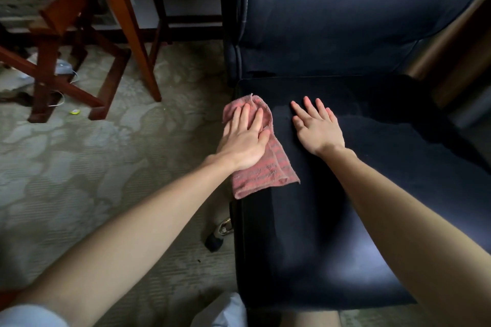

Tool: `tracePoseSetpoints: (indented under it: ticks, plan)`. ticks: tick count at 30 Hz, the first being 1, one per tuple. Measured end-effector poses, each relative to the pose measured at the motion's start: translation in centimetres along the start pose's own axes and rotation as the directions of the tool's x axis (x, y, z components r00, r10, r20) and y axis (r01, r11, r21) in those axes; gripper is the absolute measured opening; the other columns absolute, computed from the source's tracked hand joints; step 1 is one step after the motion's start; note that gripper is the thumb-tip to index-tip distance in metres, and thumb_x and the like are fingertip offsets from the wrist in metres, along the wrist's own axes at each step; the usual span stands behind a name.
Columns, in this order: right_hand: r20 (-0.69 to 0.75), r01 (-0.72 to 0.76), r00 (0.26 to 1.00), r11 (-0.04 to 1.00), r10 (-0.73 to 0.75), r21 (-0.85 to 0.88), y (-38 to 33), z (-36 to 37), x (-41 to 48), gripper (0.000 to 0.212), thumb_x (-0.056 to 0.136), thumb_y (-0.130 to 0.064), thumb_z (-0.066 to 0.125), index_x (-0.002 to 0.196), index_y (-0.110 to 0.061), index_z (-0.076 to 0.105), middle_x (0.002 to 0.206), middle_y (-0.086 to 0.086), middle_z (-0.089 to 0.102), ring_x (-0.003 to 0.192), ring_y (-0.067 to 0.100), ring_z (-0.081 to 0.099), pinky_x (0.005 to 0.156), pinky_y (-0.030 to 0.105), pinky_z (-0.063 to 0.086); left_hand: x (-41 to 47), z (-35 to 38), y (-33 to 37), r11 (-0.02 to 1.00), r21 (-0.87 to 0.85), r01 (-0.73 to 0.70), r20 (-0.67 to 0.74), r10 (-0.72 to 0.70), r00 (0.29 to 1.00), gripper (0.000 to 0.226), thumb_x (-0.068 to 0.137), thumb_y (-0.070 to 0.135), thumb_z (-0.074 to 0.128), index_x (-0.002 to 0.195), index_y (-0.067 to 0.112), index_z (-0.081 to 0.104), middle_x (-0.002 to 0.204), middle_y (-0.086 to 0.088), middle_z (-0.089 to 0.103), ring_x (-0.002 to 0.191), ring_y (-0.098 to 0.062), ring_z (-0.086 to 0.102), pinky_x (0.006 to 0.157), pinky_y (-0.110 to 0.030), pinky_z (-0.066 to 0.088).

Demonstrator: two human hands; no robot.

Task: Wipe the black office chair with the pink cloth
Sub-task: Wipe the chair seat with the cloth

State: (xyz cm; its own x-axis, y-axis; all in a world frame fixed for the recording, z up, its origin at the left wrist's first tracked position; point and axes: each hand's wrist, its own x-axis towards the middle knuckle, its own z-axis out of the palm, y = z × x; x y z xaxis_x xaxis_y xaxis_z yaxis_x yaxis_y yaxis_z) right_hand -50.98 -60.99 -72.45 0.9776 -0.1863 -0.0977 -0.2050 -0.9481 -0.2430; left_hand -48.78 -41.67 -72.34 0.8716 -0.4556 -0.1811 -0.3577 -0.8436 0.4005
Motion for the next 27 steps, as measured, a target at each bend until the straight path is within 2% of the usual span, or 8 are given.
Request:
tracePoseSetpoints:
  ticks: [7,11,15,21,24,27]
  plan:
    - [-0.012,-0.028,1.000,0.998,0.029,0.064,0.2,-0.3,0.4,0.048,0.106,-0.041,0.020,0.154,-0.039,0.017,0.164,-0.008,0.004,0.151,0.014,-0.008,0.122,0.033,-0.005,8.3,-2.7,0.3,0.996,-0.007,0.084,0.010,-0.084,0.996,0.059,0.106,0.046,0.013,0.159,0.024,-0.005,0.164,-0.003,-0.021,0.150,-0.020,-0.021,0.121,-0.043,-0.005]
    - [-0.022,-0.079,0.997,0.995,0.080,0.065,0.0,-0.2,0.8,0.049,0.106,-0.041,0.020,0.154,-0.039,0.015,0.164,-0.008,0.003,0.151,0.014,-0.009,0.122,0.033,-0.005,10.7,-3.4,0.2,0.999,-0.015,0.047,0.008,-0.047,0.999,0.058,0.107,0.046,0.013,0.159,0.026,-0.003,0.165,0.001,-0.019,0.151,-0.017,-0.019,0.121,-0.042,-0.003]
    - [-0.017,-0.131,0.991,0.986,0.133,0.101,-0.5,-0.5,1.0,0.048,0.106,-0.039,0.022,0.154,-0.039,0.017,0.164,-0.009,0.003,0.150,0.013,-0.009,0.121,0.032,-0.006,9.4,-2.3,-0.1,0.999,0.027,-0.023,-0.009,0.024,1.000,0.057,0.107,0.044,0.012,0.159,0.024,-0.003,0.165,-0.002,-0.018,0.151,-0.018,-0.019,0.121,-0.040,-0.007]
    - [-0.019,-0.164,0.984,0.934,0.179,0.317,-0.6,-2.5,1.7,0.050,0.105,-0.041,0.026,0.154,-0.036,0.016,0.162,-0.007,0.018,0.150,0.007,0.002,0.117,0.028,0.002,10.0,-2.4,-0.4,0.987,0.126,-0.103,0.005,0.104,0.995,0.059,0.107,0.044,0.012,0.159,0.022,-0.004,0.165,-0.004,-0.020,0.150,-0.019,-0.021,0.121,-0.040,-0.012]
    - [-0.054,-0.181,0.980,0.974,0.190,0.139,1.6,-3.7,3.3,0.056,0.105,-0.041,0.027,0.156,-0.030,0.009,0.163,-0.002,0.014,0.151,0.011,0.001,0.116,0.032,0.005,12.3,-3.3,0.0,0.979,0.152,-0.137,0.014,0.137,0.990,0.058,0.107,0.043,0.013,0.159,0.021,-0.002,0.166,-0.002,-0.015,0.151,-0.018,-0.019,0.121,-0.039,-0.011]
    - [-0.025,-0.270,0.962,0.963,0.270,0.001,4.5,-3.9,4.0,0.056,0.104,-0.043,0.025,0.156,-0.028,0.012,0.164,-0.002,0.009,0.151,0.014,-0.002,0.118,0.035,0.005,14.5,-3.8,0.4,0.974,0.161,-0.158,0.018,0.157,0.987,0.057,0.108,0.042,0.013,0.159,0.021,0.000,0.166,-0.001,-0.012,0.151,-0.018,-0.017,0.121,-0.039,-0.010]
